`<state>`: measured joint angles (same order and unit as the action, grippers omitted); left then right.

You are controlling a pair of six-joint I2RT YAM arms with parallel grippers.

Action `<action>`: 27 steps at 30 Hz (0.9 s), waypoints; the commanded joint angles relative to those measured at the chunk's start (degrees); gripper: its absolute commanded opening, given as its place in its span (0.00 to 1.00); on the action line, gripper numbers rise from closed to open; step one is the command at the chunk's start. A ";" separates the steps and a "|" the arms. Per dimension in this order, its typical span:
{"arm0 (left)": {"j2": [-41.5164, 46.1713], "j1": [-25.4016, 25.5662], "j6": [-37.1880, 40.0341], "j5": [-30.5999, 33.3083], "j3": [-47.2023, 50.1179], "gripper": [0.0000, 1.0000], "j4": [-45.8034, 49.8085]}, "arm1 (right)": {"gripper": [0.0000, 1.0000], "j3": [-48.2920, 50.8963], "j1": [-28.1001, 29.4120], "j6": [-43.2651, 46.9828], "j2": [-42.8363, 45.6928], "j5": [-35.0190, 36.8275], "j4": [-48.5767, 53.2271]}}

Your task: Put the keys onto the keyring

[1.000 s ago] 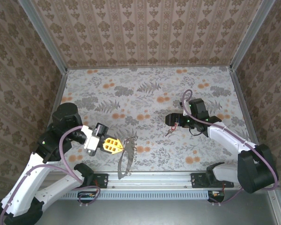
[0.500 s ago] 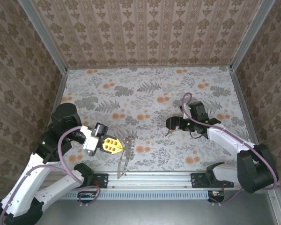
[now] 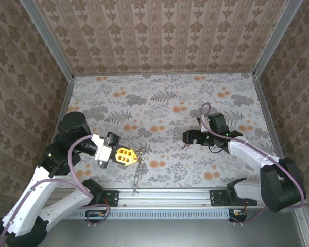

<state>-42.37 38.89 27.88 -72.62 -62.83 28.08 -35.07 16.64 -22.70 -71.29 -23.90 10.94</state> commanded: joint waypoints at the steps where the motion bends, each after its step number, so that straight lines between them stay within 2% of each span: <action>1: -0.44 -0.24 -2.30 1.76 0.49 0.00 -2.52 | 0.92 1.01 -0.38 0.45 1.15 -0.80 1.20; 10: 0.54 0.21 -3.00 1.69 1.17 0.00 -3.60 | 0.85 2.11 -0.34 0.19 1.58 -1.80 -0.29; 18: 0.45 0.56 -3.36 1.70 1.15 0.00 -3.86 | 0.83 3.40 -0.26 0.58 4.38 -3.55 -2.53; 27: -0.21 0.60 -2.08 -4.02 0.46 0.00 -2.52 | 0.81 5.02 0.07 0.41 7.52 -5.63 -6.66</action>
<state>-42.65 39.03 25.50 -72.23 -61.89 26.15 -30.63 16.64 -22.70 -64.95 -27.73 6.35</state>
